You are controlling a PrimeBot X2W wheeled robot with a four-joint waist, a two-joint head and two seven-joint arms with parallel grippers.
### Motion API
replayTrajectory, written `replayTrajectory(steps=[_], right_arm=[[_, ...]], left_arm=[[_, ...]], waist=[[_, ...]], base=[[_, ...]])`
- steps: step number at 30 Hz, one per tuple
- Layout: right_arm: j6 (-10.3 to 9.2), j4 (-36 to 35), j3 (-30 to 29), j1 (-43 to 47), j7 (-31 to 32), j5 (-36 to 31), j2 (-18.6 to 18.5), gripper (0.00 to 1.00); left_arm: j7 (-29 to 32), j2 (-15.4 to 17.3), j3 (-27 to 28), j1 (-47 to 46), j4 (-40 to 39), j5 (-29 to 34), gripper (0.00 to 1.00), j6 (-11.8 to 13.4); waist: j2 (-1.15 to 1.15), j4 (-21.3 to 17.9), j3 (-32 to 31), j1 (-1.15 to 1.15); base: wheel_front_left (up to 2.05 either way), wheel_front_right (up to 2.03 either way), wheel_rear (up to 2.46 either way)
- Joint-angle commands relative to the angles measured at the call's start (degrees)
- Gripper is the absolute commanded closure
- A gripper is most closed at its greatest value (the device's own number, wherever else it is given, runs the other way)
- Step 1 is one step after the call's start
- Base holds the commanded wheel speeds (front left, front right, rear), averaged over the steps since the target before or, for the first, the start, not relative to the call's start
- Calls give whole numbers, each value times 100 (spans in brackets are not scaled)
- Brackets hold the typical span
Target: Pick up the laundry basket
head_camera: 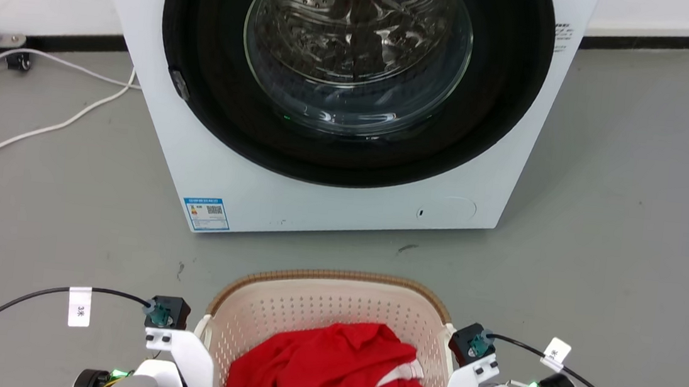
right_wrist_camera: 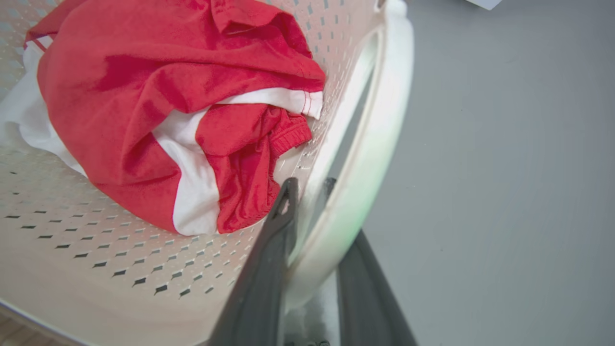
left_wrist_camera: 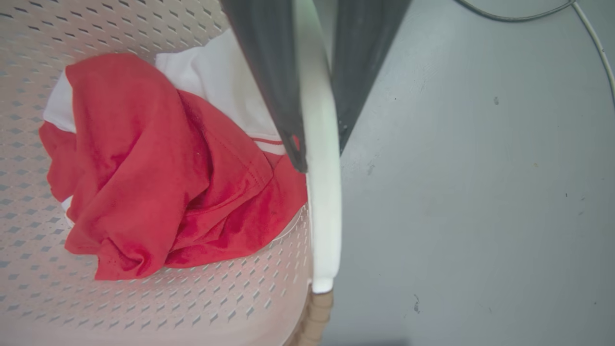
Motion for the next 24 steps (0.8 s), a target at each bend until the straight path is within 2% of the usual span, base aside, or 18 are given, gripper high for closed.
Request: replayTrajectory(steps=[1,24], right_arm=[[76,-35,68,83,6,11,49,100],[76,131,614,244,37,630,49,100]], left_arm=[[-7,11,-34,33,-50,-6,100,2],[68,36,-449,290,-49,-499,100,2]], waist=[[-1,-11,-45,1],[-1,-19,-405,1]], base=[[0,0,0],[0,0,0]])
